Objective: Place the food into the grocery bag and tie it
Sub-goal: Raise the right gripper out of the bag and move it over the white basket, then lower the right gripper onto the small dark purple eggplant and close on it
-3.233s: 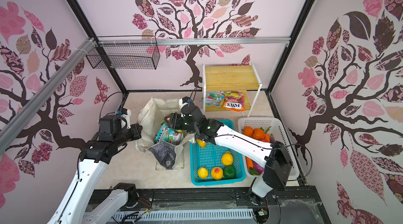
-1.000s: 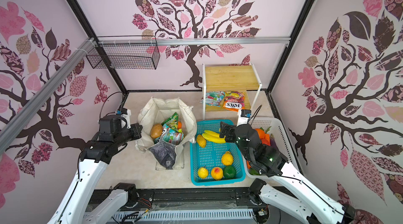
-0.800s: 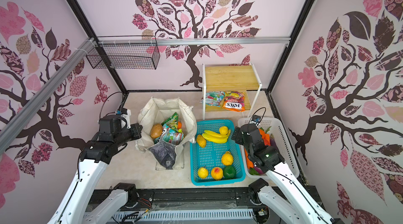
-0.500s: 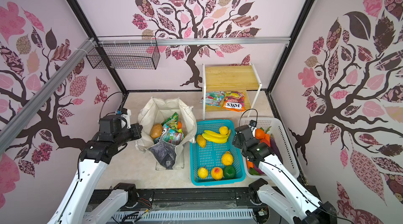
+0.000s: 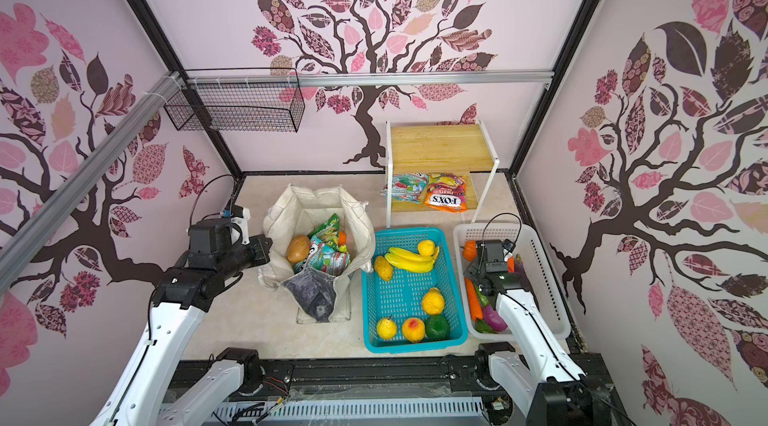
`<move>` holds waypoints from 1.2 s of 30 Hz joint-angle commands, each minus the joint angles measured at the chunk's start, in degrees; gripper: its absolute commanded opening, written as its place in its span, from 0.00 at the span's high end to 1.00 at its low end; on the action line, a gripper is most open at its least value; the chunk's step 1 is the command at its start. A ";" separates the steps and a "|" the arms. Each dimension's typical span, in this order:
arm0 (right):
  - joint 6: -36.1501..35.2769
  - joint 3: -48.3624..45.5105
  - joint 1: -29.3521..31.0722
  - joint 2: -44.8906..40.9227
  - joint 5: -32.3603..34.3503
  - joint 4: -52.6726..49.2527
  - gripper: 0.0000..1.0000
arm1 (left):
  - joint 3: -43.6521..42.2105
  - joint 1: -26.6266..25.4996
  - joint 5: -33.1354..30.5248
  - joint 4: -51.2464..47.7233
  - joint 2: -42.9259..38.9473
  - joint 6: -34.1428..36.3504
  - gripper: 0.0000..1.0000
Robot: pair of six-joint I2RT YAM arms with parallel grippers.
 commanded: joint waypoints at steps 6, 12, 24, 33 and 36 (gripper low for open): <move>-1.92 0.77 -0.21 4.96 5.90 0.64 0.50 | -1.32 -0.11 2.99 0.94 -1.07 -0.06 1.00; -5.51 1.59 -0.20 8.74 4.98 0.69 0.32 | -1.39 -0.58 3.32 1.12 -1.32 -0.13 1.00; -6.19 2.34 -0.15 16.50 1.81 0.04 0.26 | -1.45 -2.40 2.92 0.99 -0.50 0.00 1.00; -5.24 1.24 -0.20 18.34 0.99 2.56 0.32 | -1.44 -2.43 1.94 0.79 -0.63 0.02 1.00; -5.25 1.58 -0.21 18.32 0.96 2.02 0.35 | -1.37 -2.38 0.84 0.55 -0.71 0.11 1.00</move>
